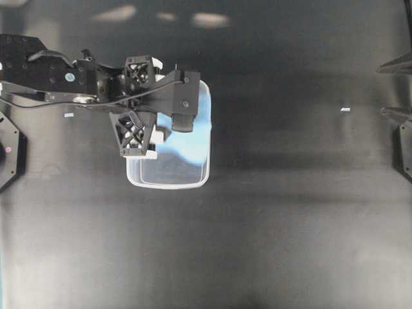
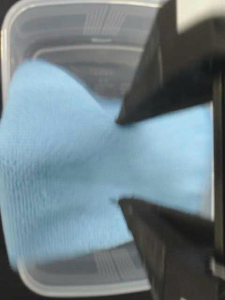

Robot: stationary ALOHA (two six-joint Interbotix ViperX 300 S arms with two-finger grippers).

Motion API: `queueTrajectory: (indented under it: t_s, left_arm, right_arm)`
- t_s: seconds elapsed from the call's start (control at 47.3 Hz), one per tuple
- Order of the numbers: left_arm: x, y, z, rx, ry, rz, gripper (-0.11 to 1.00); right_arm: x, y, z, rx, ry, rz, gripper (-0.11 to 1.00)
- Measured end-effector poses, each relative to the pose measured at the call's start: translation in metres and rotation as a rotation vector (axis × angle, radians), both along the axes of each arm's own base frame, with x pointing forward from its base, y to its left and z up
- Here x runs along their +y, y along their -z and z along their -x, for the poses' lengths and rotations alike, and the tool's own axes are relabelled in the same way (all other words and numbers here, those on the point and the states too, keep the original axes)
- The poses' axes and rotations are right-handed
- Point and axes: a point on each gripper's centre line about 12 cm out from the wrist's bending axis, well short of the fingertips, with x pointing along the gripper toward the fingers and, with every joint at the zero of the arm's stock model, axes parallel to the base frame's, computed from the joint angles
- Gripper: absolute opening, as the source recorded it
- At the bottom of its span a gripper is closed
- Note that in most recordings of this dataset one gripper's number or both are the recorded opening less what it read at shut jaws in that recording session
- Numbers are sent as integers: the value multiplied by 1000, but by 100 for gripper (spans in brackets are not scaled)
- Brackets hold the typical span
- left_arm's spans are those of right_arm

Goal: Place the blue towel into the container with the left arm.

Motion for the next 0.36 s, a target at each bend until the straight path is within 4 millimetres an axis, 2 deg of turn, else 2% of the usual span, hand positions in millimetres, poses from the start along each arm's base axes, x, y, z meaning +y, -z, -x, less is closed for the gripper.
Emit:
queueTrajectory:
  t_s: [0.084, 0.148, 0.211, 0.359]
  left_arm:
    - [-1, -5, -3, -15, -9, 6, 90]
    - [-1, -17, -3, -49, -14, 7, 89]
    - [-1, -40, 0, -110, -14, 3, 85]
    - [-3, -99, 23, -283, -17, -2, 87]
  right_arm:
    - [0, 1, 0, 1, 0, -2, 75]
    - [0, 1, 0, 2, 3, 0, 75]
    - [0, 1, 0, 1, 3, -2, 75]
    - [0, 1, 0, 2, 3, 0, 75]
